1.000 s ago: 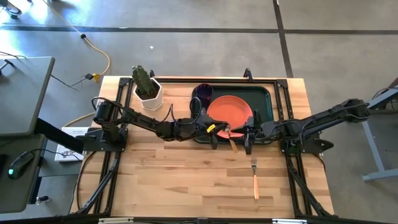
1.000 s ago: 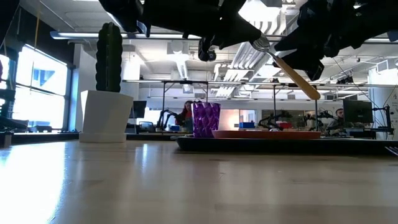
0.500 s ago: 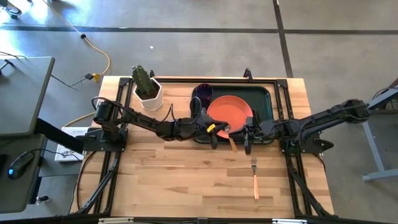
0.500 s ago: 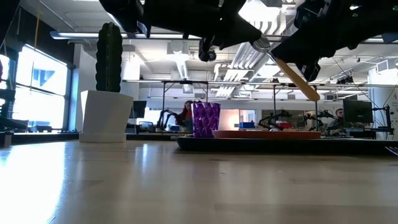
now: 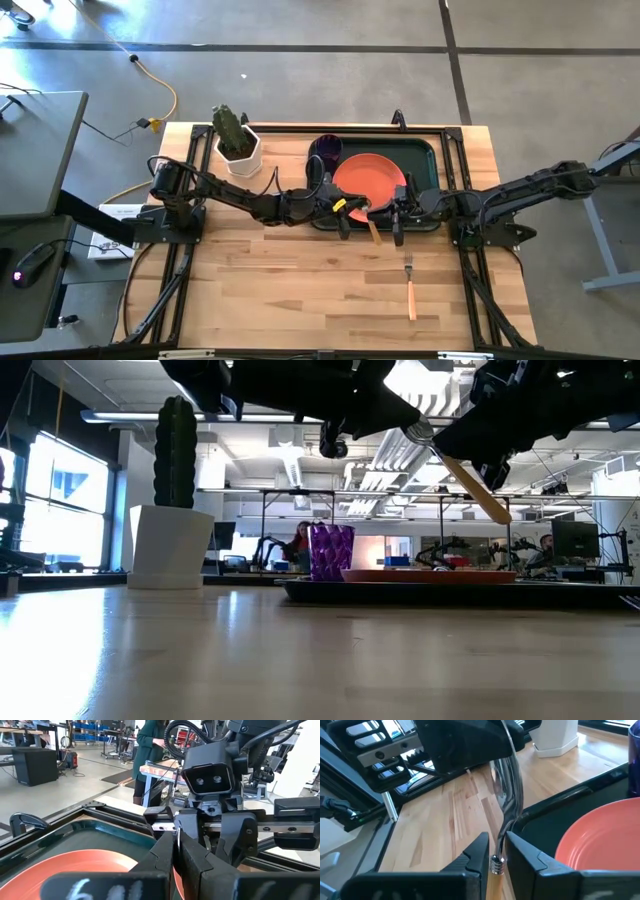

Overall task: Pick and place plate/cup/fork/spoon on tray
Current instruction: Put the yellow spoon on the black tray to the right of the orange plate

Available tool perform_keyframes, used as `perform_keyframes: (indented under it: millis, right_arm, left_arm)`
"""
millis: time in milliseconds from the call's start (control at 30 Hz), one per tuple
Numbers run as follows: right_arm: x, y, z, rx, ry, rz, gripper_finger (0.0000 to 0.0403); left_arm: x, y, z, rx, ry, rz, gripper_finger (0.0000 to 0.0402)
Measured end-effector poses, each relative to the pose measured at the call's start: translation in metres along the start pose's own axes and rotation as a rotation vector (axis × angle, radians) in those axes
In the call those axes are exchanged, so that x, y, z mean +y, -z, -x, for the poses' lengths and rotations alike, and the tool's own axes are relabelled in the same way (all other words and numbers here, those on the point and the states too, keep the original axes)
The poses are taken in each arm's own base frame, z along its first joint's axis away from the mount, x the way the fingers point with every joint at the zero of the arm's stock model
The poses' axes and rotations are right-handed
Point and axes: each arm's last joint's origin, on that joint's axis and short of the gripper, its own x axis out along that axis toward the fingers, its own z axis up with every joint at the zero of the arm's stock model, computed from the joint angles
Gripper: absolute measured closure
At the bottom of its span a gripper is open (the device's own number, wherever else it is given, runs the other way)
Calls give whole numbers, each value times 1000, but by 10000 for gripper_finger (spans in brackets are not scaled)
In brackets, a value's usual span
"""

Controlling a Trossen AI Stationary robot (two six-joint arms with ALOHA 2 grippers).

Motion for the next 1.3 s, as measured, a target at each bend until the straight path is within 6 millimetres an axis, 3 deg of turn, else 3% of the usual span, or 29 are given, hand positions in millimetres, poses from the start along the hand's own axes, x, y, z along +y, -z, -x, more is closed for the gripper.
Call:
perform_keyframes:
  millis: [400,633,933,1167,1300]
  right_arm:
    - [-3,-1,-2,-3,16,-3,350]
    - [-8,5,-14,24,26,-51,391]
    - [-9,1,-3,5,81,-70,402]
    - [-15,-3,21,-1,203,-103,403]
    - [-34,8,34,106,404,-213,403]
  left_arm:
    - [5,-2,-2,-12,-15,30,396]
    - [5,1,-2,8,-19,16,396]
    - [9,2,3,100,-115,-24,369]
    - [14,-32,37,207,-307,-114,304]
    - [15,-25,81,254,-470,-170,276]
